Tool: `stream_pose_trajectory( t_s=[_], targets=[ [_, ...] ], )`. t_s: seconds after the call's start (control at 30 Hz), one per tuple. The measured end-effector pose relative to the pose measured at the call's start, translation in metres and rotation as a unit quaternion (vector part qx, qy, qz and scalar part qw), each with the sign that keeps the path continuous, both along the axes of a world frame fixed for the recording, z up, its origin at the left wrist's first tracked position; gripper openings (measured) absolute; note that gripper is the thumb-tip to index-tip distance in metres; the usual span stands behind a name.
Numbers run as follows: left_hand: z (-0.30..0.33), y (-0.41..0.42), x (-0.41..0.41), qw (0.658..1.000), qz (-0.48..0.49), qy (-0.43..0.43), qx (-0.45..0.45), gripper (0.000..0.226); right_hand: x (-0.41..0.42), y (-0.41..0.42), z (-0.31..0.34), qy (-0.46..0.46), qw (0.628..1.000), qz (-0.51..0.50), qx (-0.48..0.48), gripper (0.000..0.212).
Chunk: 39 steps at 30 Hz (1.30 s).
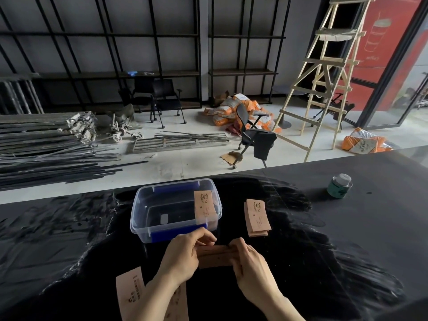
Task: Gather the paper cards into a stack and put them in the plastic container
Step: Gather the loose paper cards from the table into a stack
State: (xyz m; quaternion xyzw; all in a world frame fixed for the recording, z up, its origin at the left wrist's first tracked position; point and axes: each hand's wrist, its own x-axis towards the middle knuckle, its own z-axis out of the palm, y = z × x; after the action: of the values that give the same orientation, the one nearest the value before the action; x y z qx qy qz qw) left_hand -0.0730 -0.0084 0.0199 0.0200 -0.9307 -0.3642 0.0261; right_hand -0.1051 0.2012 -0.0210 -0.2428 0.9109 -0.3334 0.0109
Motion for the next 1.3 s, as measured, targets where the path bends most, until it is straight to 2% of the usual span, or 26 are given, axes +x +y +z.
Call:
stream_pose_trajectory(
  t_s=[0.13, 0.2, 0.33, 0.4, 0.53, 0.63, 0.73, 0.8, 0.9, 1.0, 1.1, 1.2, 1.3],
  targets=[
    [0.001, 0.000, -0.003, 0.999, -0.030, -0.024, 0.013, 0.049, -0.001, -0.003, 0.004, 0.001, 1.000, -0.001, -0.006, 0.059],
    [0.004, 0.004, -0.003, 0.998, -0.046, -0.038, 0.029, 0.048, -0.002, -0.001, 0.004, 0.024, 1.000, 0.019, 0.010, 0.064],
    [0.003, 0.008, 0.004, 0.997, -0.005, -0.028, 0.076, 0.054, -0.003, 0.001, 0.002, 0.052, 0.998, 0.015, 0.037, 0.032],
    [0.001, 0.003, 0.010, 0.998, 0.053, -0.016, 0.025, 0.050, -0.004, 0.000, 0.002, 0.061, 0.997, 0.011, 0.051, 0.023],
    [0.002, -0.009, 0.029, 0.982, 0.142, 0.005, -0.123, 0.015, -0.007, -0.008, 0.004, 0.069, 0.992, 0.003, 0.101, 0.024],
    [0.004, -0.016, 0.040, 0.966, 0.166, -0.061, -0.190, 0.042, -0.007, -0.016, 0.006, 0.053, 0.990, -0.008, 0.127, 0.029],
    [0.005, -0.020, 0.045, 0.939, 0.155, -0.195, -0.236, 0.099, -0.008, -0.020, 0.005, 0.046, 0.989, -0.016, 0.138, 0.031],
    [0.007, -0.020, 0.047, 0.922, 0.134, -0.276, -0.237, 0.127, -0.009, -0.021, 0.004, 0.042, 0.990, -0.018, 0.136, 0.030],
    [0.005, -0.019, 0.049, 0.912, 0.097, -0.331, -0.223, 0.130, -0.010, -0.021, 0.006, 0.038, 0.991, -0.015, 0.129, 0.026],
    [0.003, -0.019, 0.048, 0.922, 0.095, -0.320, -0.196, 0.109, -0.010, -0.019, 0.007, 0.033, 0.992, -0.006, 0.126, 0.025],
    [-0.003, -0.021, 0.047, 0.951, 0.093, -0.270, -0.115, 0.089, -0.012, -0.018, 0.009, 0.030, 0.992, 0.005, 0.127, 0.025],
    [-0.011, -0.023, 0.045, 0.975, 0.125, -0.183, -0.033, 0.077, -0.011, -0.016, 0.012, 0.028, 0.991, 0.017, 0.131, 0.022],
    [-0.010, -0.023, 0.041, 0.987, 0.143, -0.071, -0.014, 0.065, -0.010, -0.012, 0.013, 0.029, 0.991, 0.023, 0.129, 0.020]
  ],
)
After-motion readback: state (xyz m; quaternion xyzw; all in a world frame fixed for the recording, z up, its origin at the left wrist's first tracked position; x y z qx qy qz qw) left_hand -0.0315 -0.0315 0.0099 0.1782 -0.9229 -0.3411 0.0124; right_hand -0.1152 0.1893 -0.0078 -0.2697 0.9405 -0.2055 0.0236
